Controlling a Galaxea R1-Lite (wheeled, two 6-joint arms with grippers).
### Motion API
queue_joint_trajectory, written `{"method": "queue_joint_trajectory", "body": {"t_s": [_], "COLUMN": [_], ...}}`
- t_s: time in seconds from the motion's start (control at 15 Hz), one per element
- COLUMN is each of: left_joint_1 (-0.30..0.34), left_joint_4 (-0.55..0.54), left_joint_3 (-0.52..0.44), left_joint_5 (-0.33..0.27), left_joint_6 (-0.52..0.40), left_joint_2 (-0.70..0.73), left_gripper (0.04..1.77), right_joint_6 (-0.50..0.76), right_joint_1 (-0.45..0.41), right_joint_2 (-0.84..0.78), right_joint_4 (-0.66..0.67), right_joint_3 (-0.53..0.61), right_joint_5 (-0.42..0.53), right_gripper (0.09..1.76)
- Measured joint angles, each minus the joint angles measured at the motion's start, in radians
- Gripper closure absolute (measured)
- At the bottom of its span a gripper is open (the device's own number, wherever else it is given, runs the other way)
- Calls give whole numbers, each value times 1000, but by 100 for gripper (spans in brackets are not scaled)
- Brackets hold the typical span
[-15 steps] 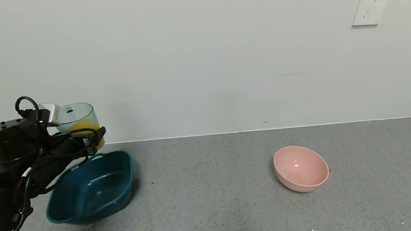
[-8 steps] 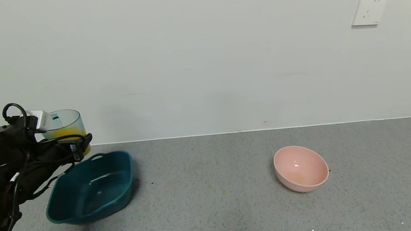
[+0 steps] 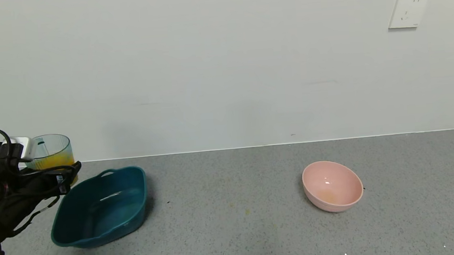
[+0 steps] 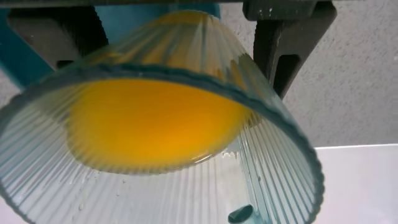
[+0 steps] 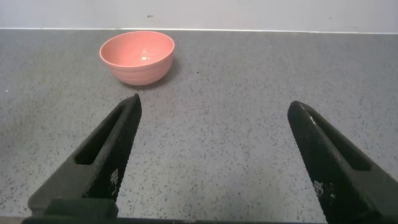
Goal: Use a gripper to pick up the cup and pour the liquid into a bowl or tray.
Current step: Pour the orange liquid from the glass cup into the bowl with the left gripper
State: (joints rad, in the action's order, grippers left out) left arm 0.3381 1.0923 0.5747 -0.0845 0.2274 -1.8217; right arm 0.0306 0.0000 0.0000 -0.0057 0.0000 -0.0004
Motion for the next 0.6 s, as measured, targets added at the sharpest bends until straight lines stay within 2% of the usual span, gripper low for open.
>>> {"method": "queue_joint_trajectory", "body": {"t_s": [0.2, 0.6], "left_joint_1": [43, 63], "left_joint_4": [57, 80], "left_joint_3": [-47, -105], "left_joint_5": [-20, -21], "left_joint_6": [41, 115], "left_joint_2": [-2, -4], "left_gripper": [52, 52], "right_joint_6": [0, 0], "right_joint_1": [0, 0], "right_joint_2": [0, 0], "right_joint_4": [0, 0], "right_joint_3": [0, 0], "right_joint_5": [0, 0], "right_gripper": [14, 14]}}
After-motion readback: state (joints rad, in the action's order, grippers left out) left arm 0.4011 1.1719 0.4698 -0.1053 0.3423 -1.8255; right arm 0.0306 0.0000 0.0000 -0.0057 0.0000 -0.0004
